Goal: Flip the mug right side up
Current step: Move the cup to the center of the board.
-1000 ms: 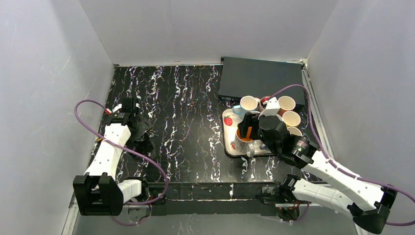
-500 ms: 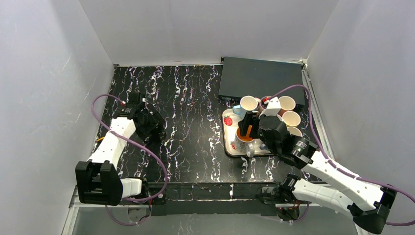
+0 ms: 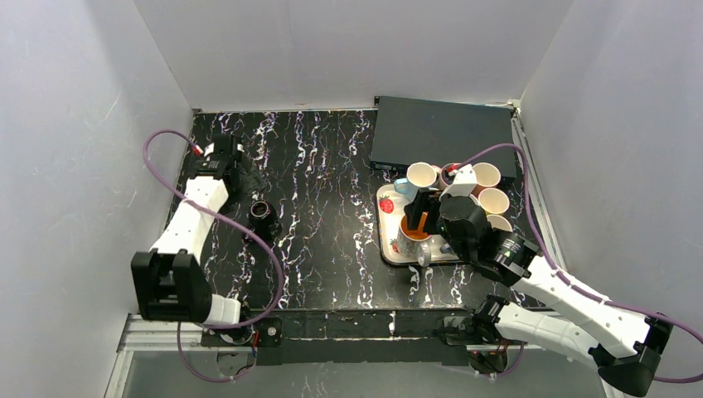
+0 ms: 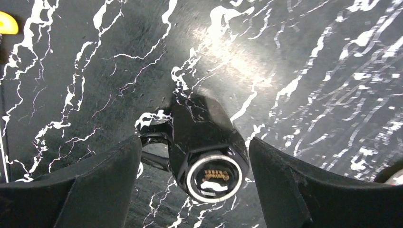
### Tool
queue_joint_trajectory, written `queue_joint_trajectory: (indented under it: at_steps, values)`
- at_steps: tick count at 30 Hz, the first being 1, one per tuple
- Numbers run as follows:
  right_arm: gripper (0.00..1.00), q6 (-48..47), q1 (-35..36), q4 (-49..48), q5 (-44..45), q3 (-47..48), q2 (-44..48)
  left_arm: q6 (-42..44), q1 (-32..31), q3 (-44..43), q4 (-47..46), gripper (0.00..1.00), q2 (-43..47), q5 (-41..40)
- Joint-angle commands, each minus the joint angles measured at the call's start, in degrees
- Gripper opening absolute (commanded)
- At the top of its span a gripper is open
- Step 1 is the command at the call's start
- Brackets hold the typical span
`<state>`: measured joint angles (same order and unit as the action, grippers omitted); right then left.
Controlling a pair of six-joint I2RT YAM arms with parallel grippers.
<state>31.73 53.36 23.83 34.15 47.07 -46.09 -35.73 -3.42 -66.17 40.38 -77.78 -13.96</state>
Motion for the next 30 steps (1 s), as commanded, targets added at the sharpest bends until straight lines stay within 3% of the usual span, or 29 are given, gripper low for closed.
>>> queue_joint_trajectory:
  at_steps: [1, 10, 15, 21, 30]
  values:
    - [0.78, -0.5, 0.0, -1.2, -0.6, 0.5, 1.3, 1.1, 0.4, 0.8, -0.4, 0.81, -3.8, -1.2]
    - [0.78, -0.3, -0.1, -1.2, -4.1, 0.1, -0.2, -1.6, 0.3, 6.4, -4.1, 0.8, -3.0, 13.8]
    - [0.78, -1.2, -0.1, -1.7, -4.4, 0.5, -0.9, -3.7, 0.0, 11.0, -4.5, 0.8, 0.5, 14.0]
    - [0.79, -1.1, 0.0, -2.0, -5.0, 0.4, -1.8, -5.7, -1.6, 14.2, -4.9, 0.79, 5.5, 22.1]
    - [0.79, -0.7, -0.1, -2.6, -5.8, 0.5, -2.7, -5.4, -6.3, 17.3, -3.0, 0.81, 10.0, 22.4]
